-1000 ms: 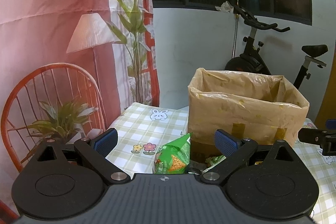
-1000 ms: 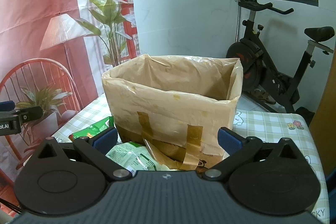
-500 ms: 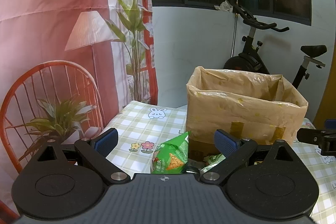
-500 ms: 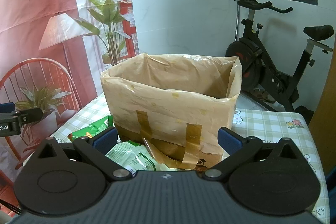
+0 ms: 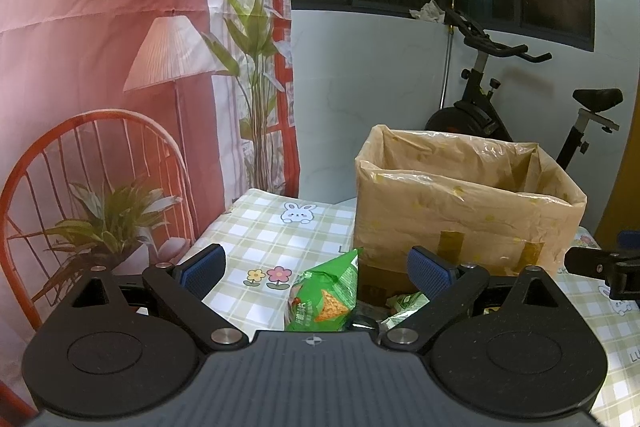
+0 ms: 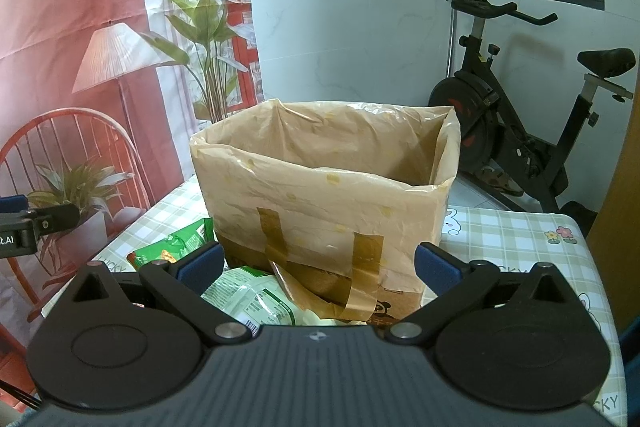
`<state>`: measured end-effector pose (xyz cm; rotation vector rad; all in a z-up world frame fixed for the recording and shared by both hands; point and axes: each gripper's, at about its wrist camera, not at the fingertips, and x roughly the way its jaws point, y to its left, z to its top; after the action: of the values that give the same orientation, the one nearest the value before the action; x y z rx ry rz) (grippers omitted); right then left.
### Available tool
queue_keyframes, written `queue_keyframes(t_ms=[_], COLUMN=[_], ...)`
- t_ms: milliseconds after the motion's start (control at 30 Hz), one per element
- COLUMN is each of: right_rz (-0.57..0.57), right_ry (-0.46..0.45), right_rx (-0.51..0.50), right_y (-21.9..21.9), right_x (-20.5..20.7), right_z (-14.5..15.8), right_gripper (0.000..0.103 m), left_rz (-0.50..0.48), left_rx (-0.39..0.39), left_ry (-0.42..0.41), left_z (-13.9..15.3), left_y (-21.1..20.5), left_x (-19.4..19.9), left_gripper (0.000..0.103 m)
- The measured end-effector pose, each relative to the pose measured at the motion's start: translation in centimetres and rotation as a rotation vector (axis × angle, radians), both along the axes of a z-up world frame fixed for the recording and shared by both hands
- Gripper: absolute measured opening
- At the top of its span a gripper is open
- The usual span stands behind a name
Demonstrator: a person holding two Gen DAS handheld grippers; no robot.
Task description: Organize snacks
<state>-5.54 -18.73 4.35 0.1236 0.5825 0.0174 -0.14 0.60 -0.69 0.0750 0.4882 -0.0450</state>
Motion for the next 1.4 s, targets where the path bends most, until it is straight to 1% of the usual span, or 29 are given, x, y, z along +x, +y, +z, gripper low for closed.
queue_keyframes(t_ms=[100,633,767,1000,1167,1300,1400], right_rz=[0.0,-0.001,0.001,0.008,0.01,0.04,0.098], right_ry=[0.0,0.002,0.001,-0.008,0.004,0.015,0.024], right_rx=[0.0,0.0,0.007,0.029,0.019,-0.004,-0.067], right_y=[0.0,-0.1,-0.2,-0.4,-0.4,0.4,2.0], right_x=[0.0,0.1,0.1,0.2,0.6,1.1,1.6], right_z=[0.0,-0.2,-0.3,-1.6,-2.6,-3.9,-5.0], right_gripper=[0.103,0.103,0.103,0.103,0.103,0.103,0.101], left_rz=[0.002,0.014,0.027,0.07,0.064,0.057,0.043], left_rx=[-0.003,-0.024,-0.019,-0.048,-0.069,-0.092,-0.086], left_ry=[0.005,0.01,-0.01,-0.008,0.037,0.069,0.096], left_z=[-0.1,-0.3,-0.4,-2.1,-3.6,-4.9,-5.8], left_y=[0.1,0.4,1.0,3.1,3.7,3.8,3.7], left_x=[0.2,0.4,0.8,1.7,2.4,2.8,3.1], left_gripper=[0.096,0.096,0.096,0.096,0.096,0.095,0.092])
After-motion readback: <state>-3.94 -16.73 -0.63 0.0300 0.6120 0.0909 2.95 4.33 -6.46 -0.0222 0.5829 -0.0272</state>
